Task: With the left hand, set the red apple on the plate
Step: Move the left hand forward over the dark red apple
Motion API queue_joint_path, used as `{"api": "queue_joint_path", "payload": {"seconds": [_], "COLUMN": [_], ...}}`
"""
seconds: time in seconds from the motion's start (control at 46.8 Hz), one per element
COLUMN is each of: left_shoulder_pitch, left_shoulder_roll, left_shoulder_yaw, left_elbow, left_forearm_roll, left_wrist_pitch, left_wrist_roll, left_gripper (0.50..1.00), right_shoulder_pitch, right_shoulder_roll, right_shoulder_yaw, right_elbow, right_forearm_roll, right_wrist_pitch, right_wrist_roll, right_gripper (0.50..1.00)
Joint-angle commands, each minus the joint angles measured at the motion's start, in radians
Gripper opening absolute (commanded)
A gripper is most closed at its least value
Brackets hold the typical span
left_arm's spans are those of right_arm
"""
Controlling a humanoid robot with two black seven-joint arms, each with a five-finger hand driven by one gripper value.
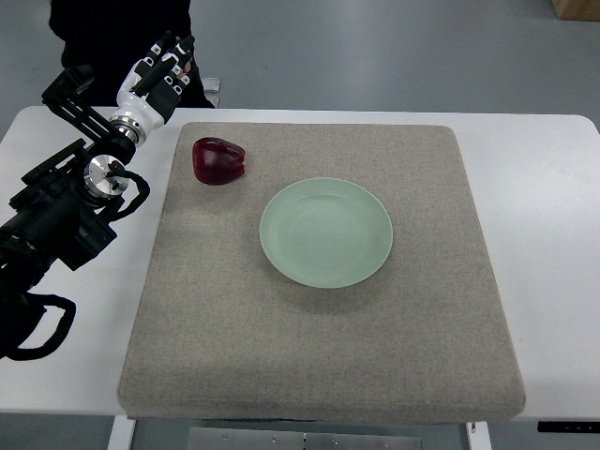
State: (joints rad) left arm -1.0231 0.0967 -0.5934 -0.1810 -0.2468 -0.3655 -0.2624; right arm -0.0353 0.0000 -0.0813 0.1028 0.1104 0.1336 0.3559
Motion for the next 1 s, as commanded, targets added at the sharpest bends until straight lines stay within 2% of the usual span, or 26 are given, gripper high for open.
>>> {"api": "queue_joint_path", "payload": {"seconds": [0.0,0.577,0.833,0.983], "left_shoulder_pitch": [0.000,0.002,-0.026,-0.054], "left_shoulder_roll": [0.000,0.018,0.038,0.063], "left_shoulder_yaw": [0.001,0.026,0.208,0.234], "left_elbow": [0.000,0.000,-0.002,-0.005], "left_forearm_roll": [0.001,0.015,0.020,0.151], "left_wrist_pitch": [0.000,-0.004,0.000,-0.004], "left_wrist_roll": [0.000,0.000,0.000,0.002], "left_gripper": [0.999,0.996,0.996,0.996], "right_shoulder_pitch": [0.000,0.000,0.000,0.000], "right_shoulder_roll": [0.000,0.000,0.000,0.000], "right_shoulder_yaw": [0.000,0.000,0.000,0.000], "right_elbow": [0.000,0.000,0.000,0.000], "right_forearm_roll": [0.000,0.000,0.000,0.000], "right_wrist_pitch": [0.000,0.000,0.000,0.000], "right_wrist_roll": [0.000,0.002,0.000,0.000], "right_gripper": [0.964,0.964,0.964,0.964]}}
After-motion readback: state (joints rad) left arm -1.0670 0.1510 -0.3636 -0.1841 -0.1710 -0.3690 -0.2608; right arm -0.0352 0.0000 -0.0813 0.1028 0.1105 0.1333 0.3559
